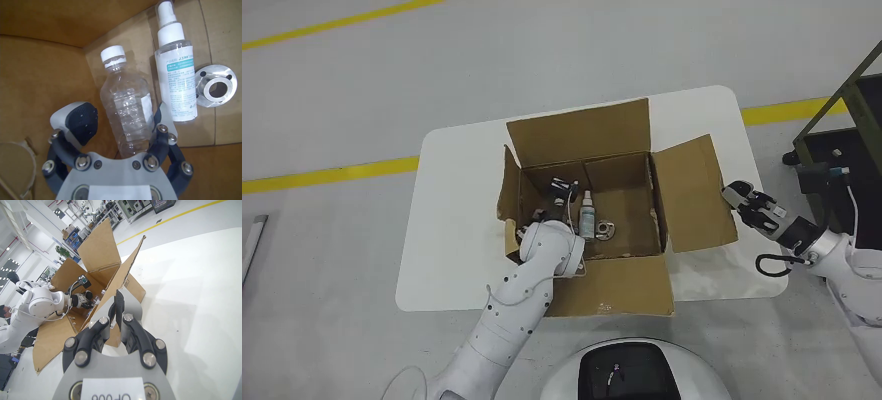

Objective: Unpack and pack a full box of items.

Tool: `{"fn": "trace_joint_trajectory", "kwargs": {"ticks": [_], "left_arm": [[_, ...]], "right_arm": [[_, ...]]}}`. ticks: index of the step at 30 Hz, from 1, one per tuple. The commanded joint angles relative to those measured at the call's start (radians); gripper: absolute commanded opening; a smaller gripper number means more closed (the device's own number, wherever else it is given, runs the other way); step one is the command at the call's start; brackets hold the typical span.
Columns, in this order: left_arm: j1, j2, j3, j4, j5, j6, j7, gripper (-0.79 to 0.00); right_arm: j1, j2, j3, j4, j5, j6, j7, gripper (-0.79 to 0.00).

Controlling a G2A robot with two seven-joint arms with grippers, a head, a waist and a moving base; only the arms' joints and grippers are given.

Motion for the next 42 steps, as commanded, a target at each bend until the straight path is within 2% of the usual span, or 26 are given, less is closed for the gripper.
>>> {"fn": "trace_joint_trajectory", "kwargs": {"ticks": [1,2,4,9,11,13,14,15,19,33,42], "left_arm": [[0.000,-0.003,-0.001,0.010,0.000,0.000,0.004,-0.271],[0.000,-0.005,-0.002,0.015,-0.001,0.000,0.006,-0.234],[-0.001,-0.009,-0.003,0.022,-0.003,-0.002,0.007,-0.215],[-0.001,-0.016,-0.011,0.036,-0.003,-0.006,0.008,-0.394],[-0.001,-0.019,-0.016,0.039,-0.009,-0.009,0.009,-0.416],[0.001,-0.021,-0.020,0.037,-0.013,-0.012,0.013,-0.523],[0.003,-0.023,-0.025,0.031,-0.024,-0.013,0.018,-0.690],[0.007,-0.024,-0.036,0.019,-0.051,-0.013,0.023,-0.785],[0.019,-0.023,-0.074,-0.039,-0.091,-0.029,0.030,-0.785],[0.118,0.003,-0.282,-0.391,-0.242,-0.090,0.000,-0.785],[0.151,0.024,-0.396,-0.497,-0.186,-0.126,-0.009,-0.785]], "right_arm": [[0.001,0.000,0.000,0.001,0.000,-0.001,0.000,-0.785],[0.002,0.000,0.000,0.001,0.000,-0.001,0.000,-0.785],[0.003,0.000,-0.001,0.003,-0.002,-0.003,0.001,-0.785],[0.006,0.000,-0.005,0.004,-0.001,-0.001,0.004,-0.785],[0.007,0.000,-0.006,0.005,0.000,-0.002,0.003,-0.785],[0.008,0.000,-0.006,0.004,-0.002,-0.003,0.003,-0.785],[0.008,0.000,-0.005,0.003,-0.001,-0.002,0.002,-0.785],[0.008,0.000,-0.004,0.001,-0.001,-0.001,0.001,-0.785],[0.009,0.001,0.005,-0.008,-0.002,-0.003,0.000,-0.785],[0.003,0.005,0.032,-0.014,-0.012,-0.001,0.002,-0.785],[-0.002,0.006,0.037,-0.020,-0.022,0.005,-0.003,-0.785]]}}
